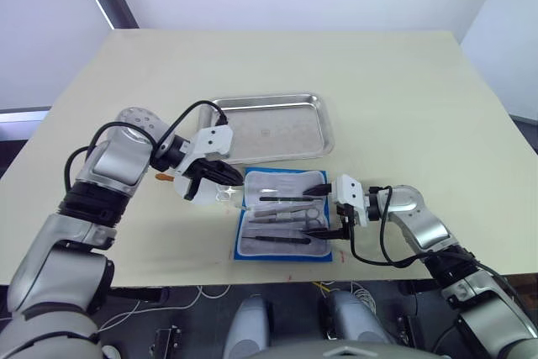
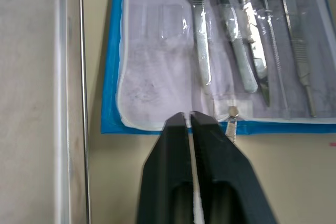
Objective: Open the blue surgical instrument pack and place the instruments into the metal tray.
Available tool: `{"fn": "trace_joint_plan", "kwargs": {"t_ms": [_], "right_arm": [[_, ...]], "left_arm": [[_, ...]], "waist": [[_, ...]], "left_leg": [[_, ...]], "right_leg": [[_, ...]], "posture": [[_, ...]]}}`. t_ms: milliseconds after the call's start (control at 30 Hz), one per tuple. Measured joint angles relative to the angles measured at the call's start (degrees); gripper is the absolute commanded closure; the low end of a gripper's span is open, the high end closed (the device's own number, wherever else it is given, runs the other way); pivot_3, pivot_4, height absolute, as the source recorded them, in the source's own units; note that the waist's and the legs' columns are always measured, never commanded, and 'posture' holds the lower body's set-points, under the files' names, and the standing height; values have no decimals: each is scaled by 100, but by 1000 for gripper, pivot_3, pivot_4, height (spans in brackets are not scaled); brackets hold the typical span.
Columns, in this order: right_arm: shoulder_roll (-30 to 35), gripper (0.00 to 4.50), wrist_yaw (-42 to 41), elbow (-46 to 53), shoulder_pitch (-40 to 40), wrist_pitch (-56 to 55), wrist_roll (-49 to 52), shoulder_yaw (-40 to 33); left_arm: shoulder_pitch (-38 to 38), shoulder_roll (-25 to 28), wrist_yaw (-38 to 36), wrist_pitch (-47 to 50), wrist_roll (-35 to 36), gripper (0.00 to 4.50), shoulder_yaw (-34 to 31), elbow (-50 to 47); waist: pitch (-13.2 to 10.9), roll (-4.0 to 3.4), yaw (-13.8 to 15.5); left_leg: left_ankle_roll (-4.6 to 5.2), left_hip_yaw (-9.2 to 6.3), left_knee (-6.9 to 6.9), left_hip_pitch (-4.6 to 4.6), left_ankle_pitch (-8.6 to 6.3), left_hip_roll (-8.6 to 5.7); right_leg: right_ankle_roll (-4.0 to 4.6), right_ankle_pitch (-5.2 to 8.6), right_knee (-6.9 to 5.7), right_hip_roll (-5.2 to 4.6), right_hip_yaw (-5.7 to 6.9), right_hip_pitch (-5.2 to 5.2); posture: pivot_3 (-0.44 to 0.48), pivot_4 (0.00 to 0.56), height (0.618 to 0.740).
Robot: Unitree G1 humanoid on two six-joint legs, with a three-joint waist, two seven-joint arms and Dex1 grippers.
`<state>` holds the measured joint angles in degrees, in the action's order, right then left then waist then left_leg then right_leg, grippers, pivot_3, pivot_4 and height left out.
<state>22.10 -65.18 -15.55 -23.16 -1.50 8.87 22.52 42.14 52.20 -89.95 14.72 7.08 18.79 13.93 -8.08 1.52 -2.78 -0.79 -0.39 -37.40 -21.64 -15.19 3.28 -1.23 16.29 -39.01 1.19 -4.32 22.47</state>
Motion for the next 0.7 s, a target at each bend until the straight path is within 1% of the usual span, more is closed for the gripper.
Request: {"fn": "trace_joint_plan", "kwargs": {"t_ms": [133,233,467,567,700], "right_arm": [[-4,0,9,1,6,0,-1,-1],[-4,0,13,1,9,0,0,-2],[-10,0,14,-1,8,0,-1,-1],[-10,0,15,-1,8,0,-1,-1],[-19,0,20,-2,9,0,-1,0]], "left_arm": [[-179,333,-4,125,197,4447,-1,-220],[-199,408,-4,231,231,4447,-42,-275],[-468,397,-2,215,484,4447,-319,-426],[-523,267,-2,-18,727,4447,-512,-401],[-611,129,-2,-431,944,4447,-592,22]], "waist": [[0,-1,-3],[0,0,1],[1,1,0],[1,1,0],[0,0,-3]], "left_leg": [[0,1,0,1,0,0],[0,1,0,1,0,0],[0,2,0,2,0,1],[0,2,0,2,0,1],[0,4,0,3,0,2]], "right_leg": [[-2,2,0,0,-1,0],[-15,9,-1,0,-1,0],[-15,9,-1,0,-1,0],[-15,9,-1,0,-1,0],[-14,9,-2,1,-3,1]], "posture": [[0,150,740],[0,150,740],[0,150,740],[0,150,740],[0,150,740]]}}
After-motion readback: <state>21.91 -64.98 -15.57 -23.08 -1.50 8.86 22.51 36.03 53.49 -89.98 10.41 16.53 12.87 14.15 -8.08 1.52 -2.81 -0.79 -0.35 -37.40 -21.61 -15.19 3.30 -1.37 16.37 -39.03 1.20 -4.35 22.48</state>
